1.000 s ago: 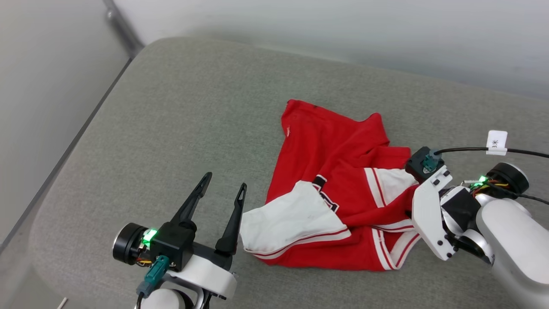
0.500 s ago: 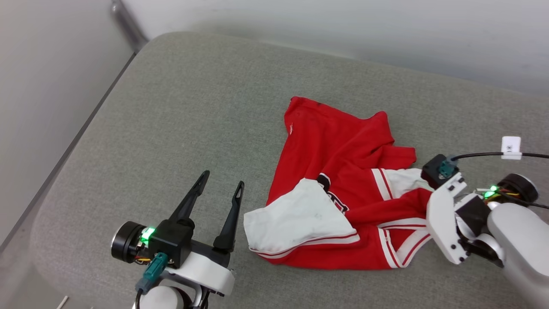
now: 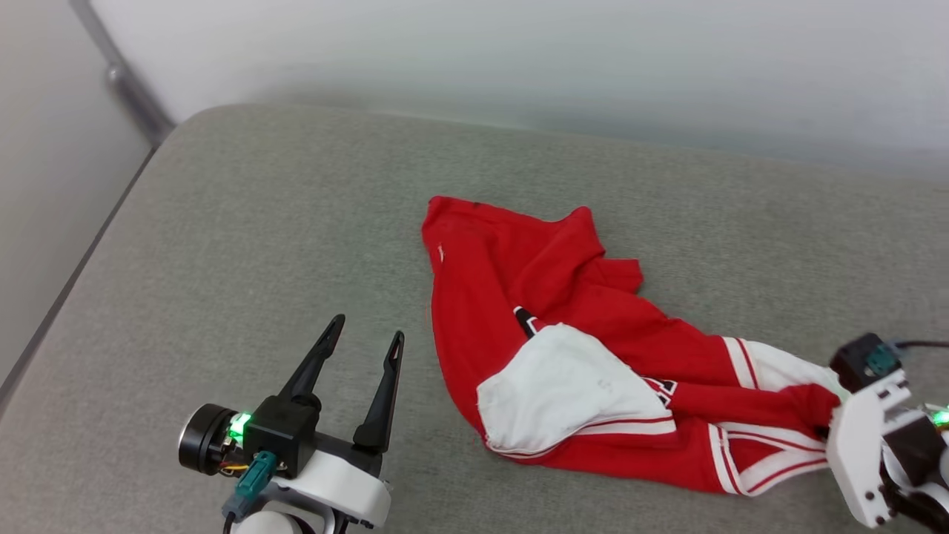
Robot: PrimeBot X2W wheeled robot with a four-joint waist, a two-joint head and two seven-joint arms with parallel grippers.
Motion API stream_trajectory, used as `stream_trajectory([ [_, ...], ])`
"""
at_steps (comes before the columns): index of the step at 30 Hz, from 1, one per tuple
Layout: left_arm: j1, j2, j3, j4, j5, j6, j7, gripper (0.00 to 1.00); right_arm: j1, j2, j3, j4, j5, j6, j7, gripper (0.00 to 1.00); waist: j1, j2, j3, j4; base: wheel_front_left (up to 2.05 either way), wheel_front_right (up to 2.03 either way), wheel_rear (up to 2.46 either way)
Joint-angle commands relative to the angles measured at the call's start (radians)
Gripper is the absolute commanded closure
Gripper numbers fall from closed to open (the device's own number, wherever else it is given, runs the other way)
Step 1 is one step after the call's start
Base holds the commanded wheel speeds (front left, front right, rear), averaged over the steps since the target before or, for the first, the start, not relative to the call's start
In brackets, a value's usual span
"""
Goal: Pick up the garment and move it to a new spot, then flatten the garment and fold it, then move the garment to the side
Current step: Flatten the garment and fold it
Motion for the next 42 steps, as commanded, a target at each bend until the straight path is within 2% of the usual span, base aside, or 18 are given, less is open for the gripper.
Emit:
stream_trajectory([
  [1,0.013,-0.001,0.005,0.002,0.007,-0.004,-0.002,0.00,0.052,-0.001,-0.028,-0.003,-0.015,-0.002,-0.001,1.00,0.0000,0.0000,-0.008,-0.023,0.00,0.00,0.00],
  [6,0.014,-0.005,0.016,0.003,0.014,-0.009,-0.002,0.00,0.236,0.057,-0.193,-0.082,-0.071,-0.001,0.013,1.00,0.0000,0.0000,-0.007,-0.060,0.00,0.00,0.00],
  [11,0.020,-0.006,0.024,0.005,0.021,-0.010,-0.002,0.00,0.406,0.160,-0.339,-0.200,-0.142,-0.001,0.038,1.00,0.0000,0.0000,-0.008,-0.084,0.00,0.00,0.00],
  [15,0.018,-0.011,0.023,0.011,0.024,-0.018,-0.002,0.00,0.469,0.240,-0.421,-0.288,-0.191,0.000,0.019,1.00,0.0000,0.0000,-0.008,-0.098,0.00,0.00,0.00],
  [16,0.016,-0.013,0.022,0.013,0.025,-0.017,-0.002,0.00,0.471,0.252,-0.437,-0.306,-0.213,0.000,0.004,0.69,0.0000,0.0000,-0.009,-0.100,0.00,0.00,0.00],
  [17,0.014,-0.014,0.022,0.015,0.026,-0.018,-0.002,0.00,0.472,0.263,-0.449,-0.322,-0.232,0.000,-0.011,0.00,0.0000,0.0000,-0.010,-0.103,0.00,0.00,0.00],
  [27,0.006,-0.026,0.028,0.011,0.020,-0.027,-0.002,0.00,0.394,0.306,-0.543,-0.472,-0.312,-0.001,-0.233,0.00,0.0000,0.0000,-0.032,-0.138,0.00,0.00,0.00],
  [33,-0.006,-0.052,0.012,0.012,-0.029,-0.052,0.028,0.00,0.378,0.397,-0.635,-0.545,-0.378,-0.001,-0.393,0.00,0.0000,0.0000,-0.025,-0.164,0.00,0.00,0.00],
  [38,-0.065,-0.060,-0.043,0.002,-0.057,-0.085,0.175,0.00,0.390,0.441,-0.658,-0.560,-0.420,-0.001,-0.455,0.00,0.0000,0.0000,-0.005,-0.194,0.00,0.00,0.00],
  [39,-0.065,-0.060,-0.043,0.002,-0.057,-0.085,0.175,0.00,0.390,0.441,-0.658,-0.560,-0.420,-0.001,-0.455,0.00,0.0000,0.0000,-0.005,-0.194,0.00,0.00,0.00],
  [42,-0.121,-0.078,-0.079,0.014,-0.096,-0.099,0.327,0.00,0.384,0.447,-0.654,-0.558,-0.439,-0.001,-0.464,0.00,0.0000,0.0000,0.012,-0.211,0.00,0.00,0.00],
])
